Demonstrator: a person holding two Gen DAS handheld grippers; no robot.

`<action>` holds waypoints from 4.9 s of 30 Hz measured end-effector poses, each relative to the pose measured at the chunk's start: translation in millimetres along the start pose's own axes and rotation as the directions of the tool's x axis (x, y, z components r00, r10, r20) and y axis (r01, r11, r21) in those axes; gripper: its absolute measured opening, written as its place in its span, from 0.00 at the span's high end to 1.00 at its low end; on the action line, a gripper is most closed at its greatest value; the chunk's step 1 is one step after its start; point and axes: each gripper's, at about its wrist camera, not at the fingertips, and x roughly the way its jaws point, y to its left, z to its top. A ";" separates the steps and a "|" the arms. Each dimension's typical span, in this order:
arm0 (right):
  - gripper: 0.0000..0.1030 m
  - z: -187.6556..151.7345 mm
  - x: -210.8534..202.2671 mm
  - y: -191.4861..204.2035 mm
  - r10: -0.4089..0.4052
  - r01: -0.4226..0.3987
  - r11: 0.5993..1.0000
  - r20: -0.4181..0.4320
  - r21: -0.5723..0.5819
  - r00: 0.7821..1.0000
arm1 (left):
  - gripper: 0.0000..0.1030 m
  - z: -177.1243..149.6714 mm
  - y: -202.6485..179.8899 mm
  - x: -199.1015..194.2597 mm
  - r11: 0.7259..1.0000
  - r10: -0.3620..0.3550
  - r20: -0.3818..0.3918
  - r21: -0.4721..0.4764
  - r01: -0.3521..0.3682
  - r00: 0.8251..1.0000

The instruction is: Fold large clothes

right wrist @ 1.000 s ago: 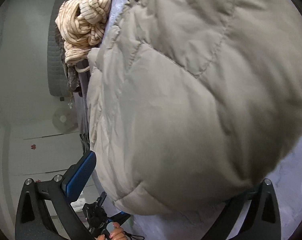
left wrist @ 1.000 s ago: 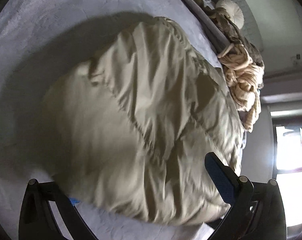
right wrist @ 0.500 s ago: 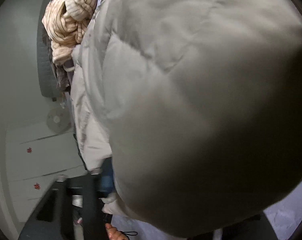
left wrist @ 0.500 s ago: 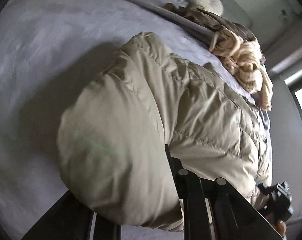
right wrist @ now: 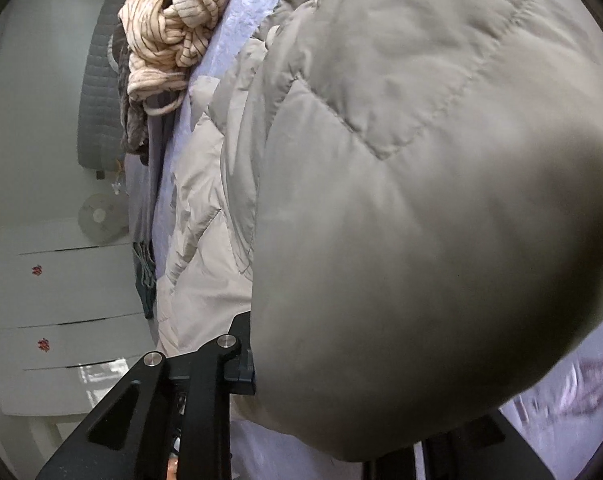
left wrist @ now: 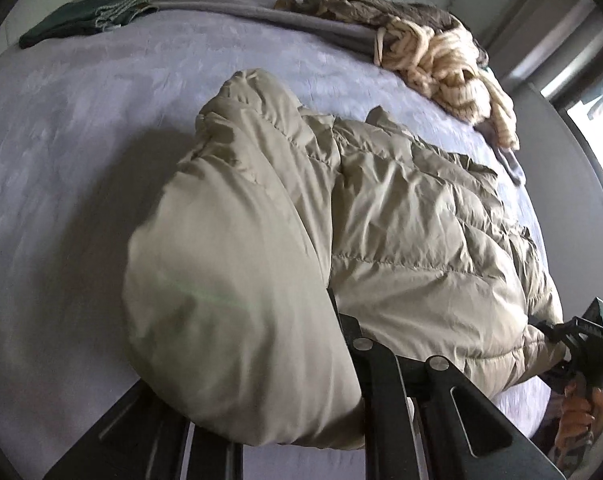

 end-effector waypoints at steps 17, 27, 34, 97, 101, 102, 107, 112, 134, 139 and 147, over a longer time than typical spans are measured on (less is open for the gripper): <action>0.60 -55.1 -39.6 -48.6 -0.074 0.079 0.996 -0.136 0.036 0.988 | 0.73 -105.4 26.2 -33.2 0.989 0.032 -0.188 -0.134 -0.058 0.982; 0.54 -63.7 -69.4 -9.1 -0.248 0.201 0.953 -0.200 -0.226 0.948 | 0.73 -112.6 37.4 -86.8 0.985 0.109 -0.188 -0.115 -0.132 0.976; 0.56 -75.8 -77.1 13.2 -0.213 0.133 0.938 -0.229 -0.320 0.950 | 0.73 -101.4 44.9 -124.2 0.958 0.248 -0.068 -0.130 -0.255 0.966; 0.64 -127.5 76.4 175.0 -0.536 0.480 0.754 0.002 -0.449 0.844 | 0.66 -16.3 50.2 83.0 0.872 -0.437 -0.516 -0.044 0.487 0.737; 0.64 -133.1 87.0 194.8 -0.505 0.460 0.756 0.031 -0.467 0.862 | 0.74 -9.8 41.8 59.5 0.871 -0.455 -0.482 -0.067 0.486 0.749; 0.65 -132.0 90.6 196.5 -0.494 0.452 0.756 0.040 -0.475 0.869 | 0.74 -7.5 38.5 50.9 0.871 -0.459 -0.471 -0.070 0.487 0.753; 0.81 -124.3 111.9 208.9 -0.437 0.399 0.754 0.054 -0.522 0.898 | 0.74 5.1 8.8 11.1 0.876 -0.465 -0.440 -0.105 0.471 0.768; 0.87 -101.0 146.4 189.0 -0.417 0.369 0.766 0.029 -0.527 0.908 | 0.74 14.6 -52.2 -35.9 0.889 -0.441 -0.412 -0.079 0.451 0.798; 0.92 -19.3 56.9 105.1 -0.113 0.089 0.962 -0.081 -0.259 0.990 | 0.31 -10.5 -335.0 75.0 0.821 -0.446 -0.625 -0.002 0.571 0.640; 0.90 -21.3 23.8 75.4 -0.109 0.104 0.981 -0.022 -0.163 0.994 | 0.26 -40.1 -361.5 111.6 0.817 -0.407 -0.623 0.080 0.572 0.668; 0.62 -37.6 -44.6 63.6 -0.108 0.113 0.981 0.040 -0.159 0.993 | 0.19 -61.9 -416.2 112.4 0.834 -0.252 -0.550 0.295 0.467 0.796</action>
